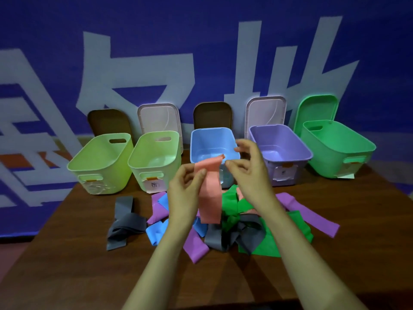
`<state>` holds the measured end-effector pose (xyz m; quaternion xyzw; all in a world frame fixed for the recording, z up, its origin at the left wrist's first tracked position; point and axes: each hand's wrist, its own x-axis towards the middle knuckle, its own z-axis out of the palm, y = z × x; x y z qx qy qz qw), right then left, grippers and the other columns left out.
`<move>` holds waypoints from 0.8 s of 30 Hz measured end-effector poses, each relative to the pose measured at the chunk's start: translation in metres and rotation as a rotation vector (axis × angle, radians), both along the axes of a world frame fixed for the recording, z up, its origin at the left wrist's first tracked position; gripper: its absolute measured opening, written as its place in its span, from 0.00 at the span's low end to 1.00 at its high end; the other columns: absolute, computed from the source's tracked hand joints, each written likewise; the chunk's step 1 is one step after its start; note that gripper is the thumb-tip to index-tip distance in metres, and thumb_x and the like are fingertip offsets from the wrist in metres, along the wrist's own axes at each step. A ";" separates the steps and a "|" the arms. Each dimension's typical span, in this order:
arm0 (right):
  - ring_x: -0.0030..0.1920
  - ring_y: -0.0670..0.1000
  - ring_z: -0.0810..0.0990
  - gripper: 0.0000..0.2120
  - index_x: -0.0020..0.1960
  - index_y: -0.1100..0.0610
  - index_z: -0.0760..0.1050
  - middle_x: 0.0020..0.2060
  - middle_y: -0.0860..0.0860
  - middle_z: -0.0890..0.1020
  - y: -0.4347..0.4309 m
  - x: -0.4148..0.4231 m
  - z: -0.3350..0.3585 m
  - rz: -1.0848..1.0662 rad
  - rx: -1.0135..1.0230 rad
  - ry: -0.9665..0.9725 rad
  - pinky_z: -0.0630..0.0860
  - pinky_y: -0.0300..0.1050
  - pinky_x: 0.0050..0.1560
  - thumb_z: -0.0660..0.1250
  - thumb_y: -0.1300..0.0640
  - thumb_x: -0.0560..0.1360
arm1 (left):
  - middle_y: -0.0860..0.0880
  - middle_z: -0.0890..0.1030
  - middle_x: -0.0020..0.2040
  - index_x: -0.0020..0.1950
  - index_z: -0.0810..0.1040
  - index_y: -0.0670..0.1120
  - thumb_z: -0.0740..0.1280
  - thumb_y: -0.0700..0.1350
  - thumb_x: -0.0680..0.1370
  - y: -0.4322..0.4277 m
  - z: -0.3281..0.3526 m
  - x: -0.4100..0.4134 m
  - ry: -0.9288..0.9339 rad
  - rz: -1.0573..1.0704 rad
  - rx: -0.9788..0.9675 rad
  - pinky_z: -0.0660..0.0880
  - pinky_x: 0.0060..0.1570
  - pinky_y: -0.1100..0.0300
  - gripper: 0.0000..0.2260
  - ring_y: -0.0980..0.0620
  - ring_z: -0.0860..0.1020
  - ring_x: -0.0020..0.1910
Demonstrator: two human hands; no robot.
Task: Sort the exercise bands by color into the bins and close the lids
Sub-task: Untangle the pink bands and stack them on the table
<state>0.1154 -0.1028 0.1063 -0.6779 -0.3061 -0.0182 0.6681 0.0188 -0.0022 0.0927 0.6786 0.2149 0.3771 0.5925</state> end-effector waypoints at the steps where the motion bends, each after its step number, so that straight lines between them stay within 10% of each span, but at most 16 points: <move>1: 0.47 0.51 0.80 0.15 0.52 0.44 0.68 0.54 0.52 0.75 0.001 -0.001 -0.004 -0.049 0.003 0.026 0.77 0.44 0.50 0.67 0.62 0.74 | 0.49 0.82 0.43 0.49 0.79 0.47 0.68 0.40 0.76 0.000 -0.003 0.000 0.014 0.027 0.054 0.73 0.42 0.62 0.03 0.56 0.77 0.41; 6: 0.41 0.53 0.83 0.04 0.42 0.50 0.76 0.40 0.50 0.83 0.002 -0.012 -0.017 0.130 -0.081 0.194 0.80 0.53 0.48 0.71 0.53 0.72 | 0.53 0.82 0.47 0.52 0.81 0.47 0.64 0.37 0.74 -0.011 -0.017 0.002 0.051 0.081 0.506 0.72 0.46 0.70 0.11 0.61 0.77 0.45; 17: 0.34 0.47 0.83 0.06 0.46 0.61 0.71 0.35 0.55 0.81 0.003 -0.013 -0.023 0.199 0.305 0.776 0.79 0.38 0.36 0.66 0.68 0.74 | 0.54 0.84 0.44 0.55 0.73 0.54 0.67 0.35 0.76 -0.025 -0.026 -0.003 -0.040 -0.062 0.218 0.74 0.46 0.69 0.15 0.60 0.81 0.46; 24: 0.27 0.44 0.77 0.07 0.40 0.60 0.76 0.28 0.51 0.80 0.007 -0.007 -0.034 0.263 0.096 0.926 0.73 0.34 0.30 0.64 0.62 0.77 | 0.50 0.80 0.51 0.57 0.75 0.48 0.58 0.39 0.77 -0.023 -0.046 -0.004 0.052 -0.129 0.666 0.70 0.52 0.69 0.11 0.56 0.76 0.50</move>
